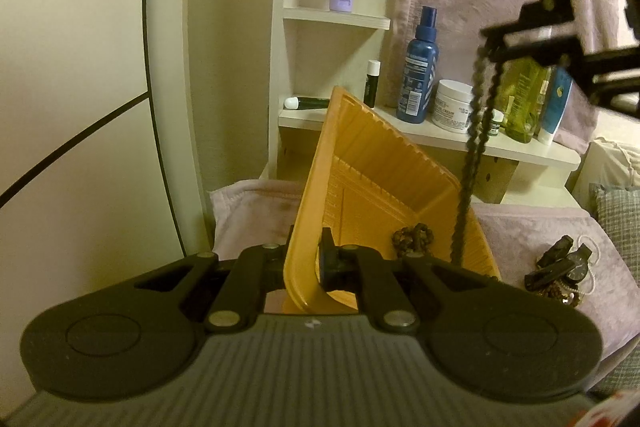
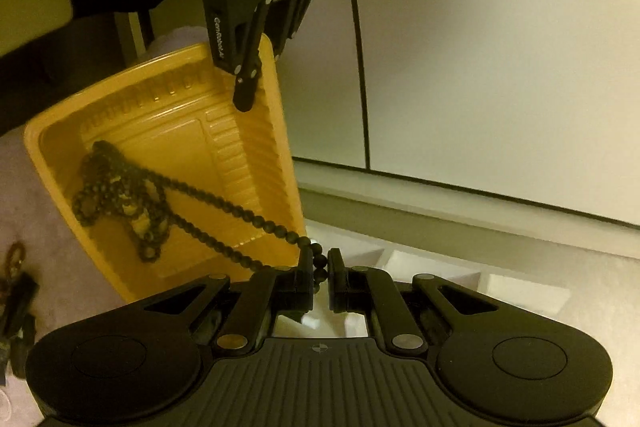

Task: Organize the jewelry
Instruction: 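Lift the long necklace high and lower it into the orange tray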

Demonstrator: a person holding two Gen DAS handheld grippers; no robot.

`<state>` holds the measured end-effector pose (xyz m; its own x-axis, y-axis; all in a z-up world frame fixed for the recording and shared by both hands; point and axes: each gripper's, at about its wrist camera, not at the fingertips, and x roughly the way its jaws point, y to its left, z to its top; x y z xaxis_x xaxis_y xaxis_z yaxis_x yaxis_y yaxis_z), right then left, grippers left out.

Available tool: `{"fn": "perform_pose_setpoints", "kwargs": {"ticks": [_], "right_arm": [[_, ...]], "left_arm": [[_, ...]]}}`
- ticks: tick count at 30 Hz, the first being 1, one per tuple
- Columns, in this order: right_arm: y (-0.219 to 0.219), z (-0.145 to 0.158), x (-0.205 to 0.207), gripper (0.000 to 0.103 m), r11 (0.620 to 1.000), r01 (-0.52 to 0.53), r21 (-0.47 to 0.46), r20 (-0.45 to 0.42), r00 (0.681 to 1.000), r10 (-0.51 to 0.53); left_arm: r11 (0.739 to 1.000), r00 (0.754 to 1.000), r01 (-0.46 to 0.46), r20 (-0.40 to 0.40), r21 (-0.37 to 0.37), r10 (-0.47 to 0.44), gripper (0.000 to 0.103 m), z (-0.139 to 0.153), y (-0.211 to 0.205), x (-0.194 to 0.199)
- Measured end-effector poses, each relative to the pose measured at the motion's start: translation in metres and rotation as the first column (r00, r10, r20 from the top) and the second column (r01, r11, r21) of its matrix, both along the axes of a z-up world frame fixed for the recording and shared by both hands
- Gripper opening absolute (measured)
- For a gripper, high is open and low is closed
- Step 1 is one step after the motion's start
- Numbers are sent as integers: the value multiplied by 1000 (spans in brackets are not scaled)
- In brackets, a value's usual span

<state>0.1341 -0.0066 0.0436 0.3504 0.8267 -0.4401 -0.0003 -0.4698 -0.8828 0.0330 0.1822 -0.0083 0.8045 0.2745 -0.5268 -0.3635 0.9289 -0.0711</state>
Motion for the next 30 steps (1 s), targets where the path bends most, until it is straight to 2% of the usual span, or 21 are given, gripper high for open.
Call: {"fn": "perform_pose_setpoints", "kwargs": {"ticks": [2, 11, 14, 23, 27, 28, 30], "right_arm": [[1, -6, 0, 6, 1000, -5, -18, -3, 1000, 5], [16, -33, 11, 6, 997, 34, -70, -133, 990, -43], [21, -45, 10, 6, 997, 42, -71, -142, 988, -52], [19, -47, 11, 7, 993, 96, -62, -209, 972, -107], [13, -41, 15, 7, 974, 218, -58, -311, 923, -225], [9, -40, 16, 7, 964, 261, -56, -348, 900, -264], [-1, -37, 20, 7, 934, 354, -53, -435, 833, -341]], "left_arm": [[1000, 1000, -1, 0, -3, 1, 7, 0, 0, 0], [1000, 1000, 0, 1, -12, 0, 7, 1, 2, 0], [1000, 1000, -2, 1, -13, 2, 7, 1, 2, 0], [1000, 1000, -7, -1, -20, 7, 7, 1, 4, 1], [1000, 1000, -6, -1, -23, 6, 7, 1, 4, 1], [1000, 1000, -7, -1, -25, 7, 7, 1, 4, 1], [1000, 1000, -8, -3, -27, 8, 7, 1, 4, 1]]}}
